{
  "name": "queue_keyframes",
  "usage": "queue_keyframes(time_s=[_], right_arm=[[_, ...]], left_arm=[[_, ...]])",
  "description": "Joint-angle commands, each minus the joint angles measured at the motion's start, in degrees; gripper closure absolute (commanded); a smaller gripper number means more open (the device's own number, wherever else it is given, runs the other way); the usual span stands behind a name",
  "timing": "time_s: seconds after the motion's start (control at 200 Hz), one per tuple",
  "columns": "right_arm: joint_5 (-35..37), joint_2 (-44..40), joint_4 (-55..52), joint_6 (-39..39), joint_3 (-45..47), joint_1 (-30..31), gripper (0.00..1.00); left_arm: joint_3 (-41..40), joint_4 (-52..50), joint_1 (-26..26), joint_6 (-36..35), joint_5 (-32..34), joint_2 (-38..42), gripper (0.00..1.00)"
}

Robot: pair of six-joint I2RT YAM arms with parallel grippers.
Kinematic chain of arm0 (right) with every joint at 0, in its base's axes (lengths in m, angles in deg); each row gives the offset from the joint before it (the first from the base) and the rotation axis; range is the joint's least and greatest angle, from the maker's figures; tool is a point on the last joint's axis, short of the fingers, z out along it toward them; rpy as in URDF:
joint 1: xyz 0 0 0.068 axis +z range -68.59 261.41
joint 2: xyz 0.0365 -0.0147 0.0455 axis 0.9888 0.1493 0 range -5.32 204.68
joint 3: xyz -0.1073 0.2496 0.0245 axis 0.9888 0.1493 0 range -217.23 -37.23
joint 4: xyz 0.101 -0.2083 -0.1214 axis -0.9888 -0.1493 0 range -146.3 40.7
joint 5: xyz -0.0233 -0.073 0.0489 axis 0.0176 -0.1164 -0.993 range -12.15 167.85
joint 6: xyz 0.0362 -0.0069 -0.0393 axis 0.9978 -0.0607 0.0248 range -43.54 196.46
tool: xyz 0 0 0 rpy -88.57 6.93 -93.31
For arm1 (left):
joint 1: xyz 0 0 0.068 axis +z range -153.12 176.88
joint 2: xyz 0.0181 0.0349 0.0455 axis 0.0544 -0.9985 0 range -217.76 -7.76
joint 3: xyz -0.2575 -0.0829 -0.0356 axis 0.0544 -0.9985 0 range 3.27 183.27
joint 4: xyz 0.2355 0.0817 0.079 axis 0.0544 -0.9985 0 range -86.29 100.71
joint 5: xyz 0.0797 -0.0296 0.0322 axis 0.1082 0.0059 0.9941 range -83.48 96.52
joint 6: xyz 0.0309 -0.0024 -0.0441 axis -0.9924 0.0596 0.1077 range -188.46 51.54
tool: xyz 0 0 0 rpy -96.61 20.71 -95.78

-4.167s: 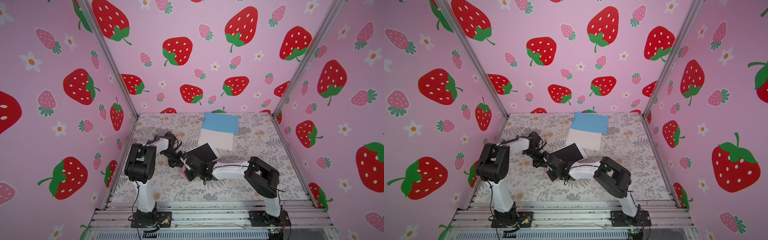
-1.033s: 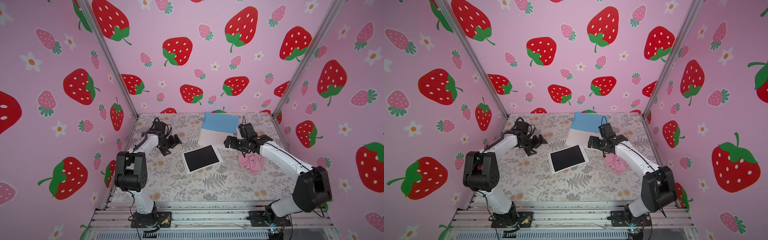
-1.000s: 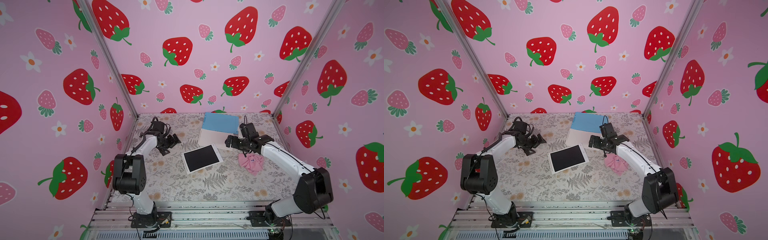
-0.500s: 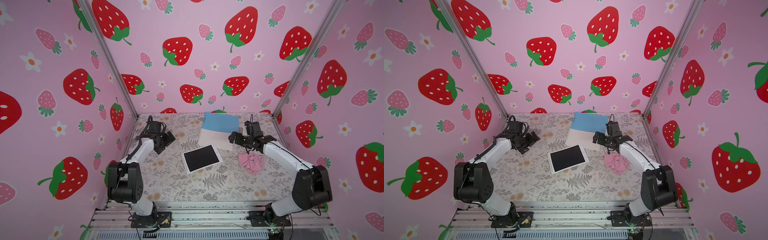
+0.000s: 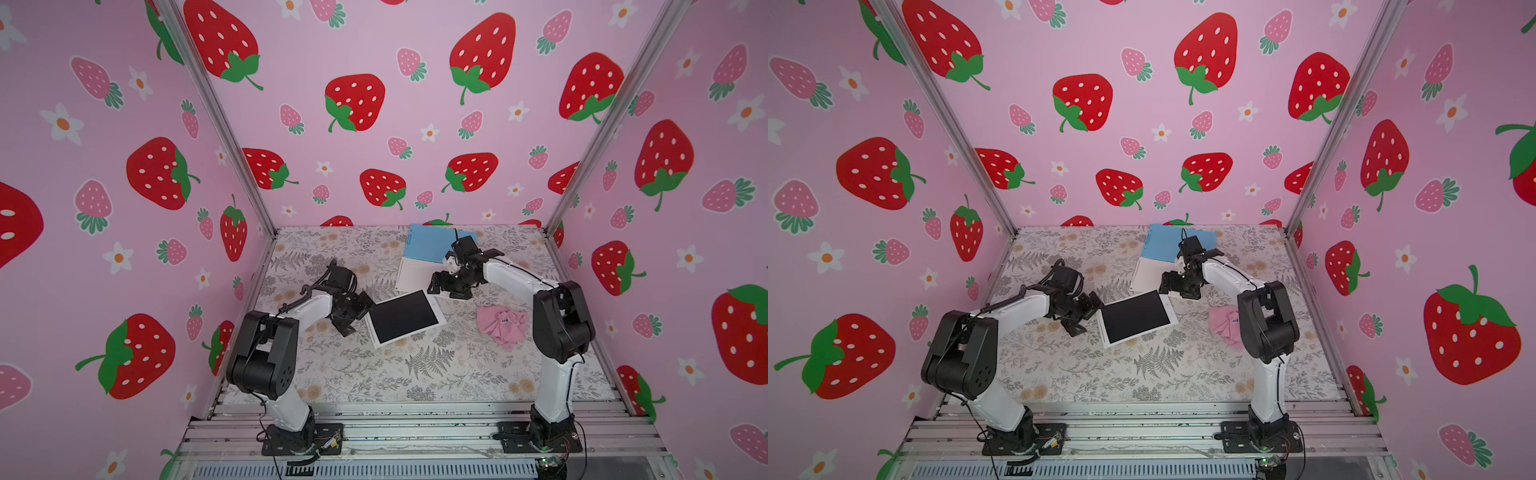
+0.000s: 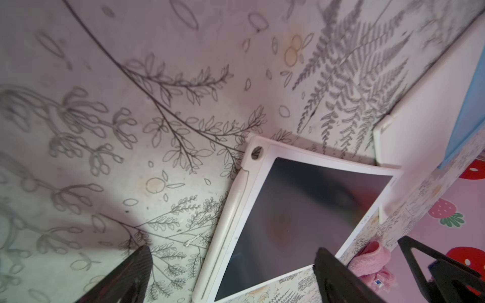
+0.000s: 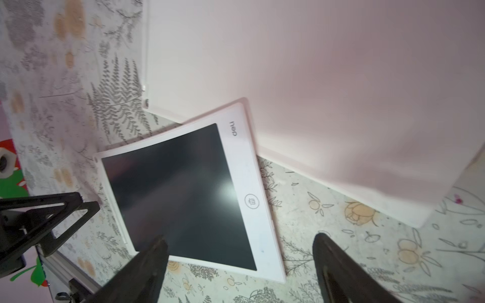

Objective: Wipe the drawing tablet
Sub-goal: Adjust the drawing tablet at the center of the board.

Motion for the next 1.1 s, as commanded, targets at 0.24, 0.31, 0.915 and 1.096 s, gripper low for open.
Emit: queue_keyframes(time_s=[0.24, 0.31, 0.915, 1.096], right_arm=[[-13.89, 9.86, -11.56, -7.74, -8.22, -3.13, 0.14], [-15.50, 12.22, -13.56, -9.22, -10.98, -3.40, 0.15], [-30.26, 19.78, -16.41, -13.67, -16.85, -3.31, 0.20], [-35.20, 18.42, -16.53, -15.57, -15.57, -3.40, 0.25]], left_arm=[[3.72, -1.03, -0.17, 2.84, -3.41, -5.83, 0.03], [4.90, -2.68, -0.21, 2.67, -3.48, -6.97, 0.03], [6.24, -2.16, -0.87, 3.42, -6.49, -11.84, 0.03], [7.73, -3.26, -0.89, 2.08, -5.81, -12.98, 0.04]])
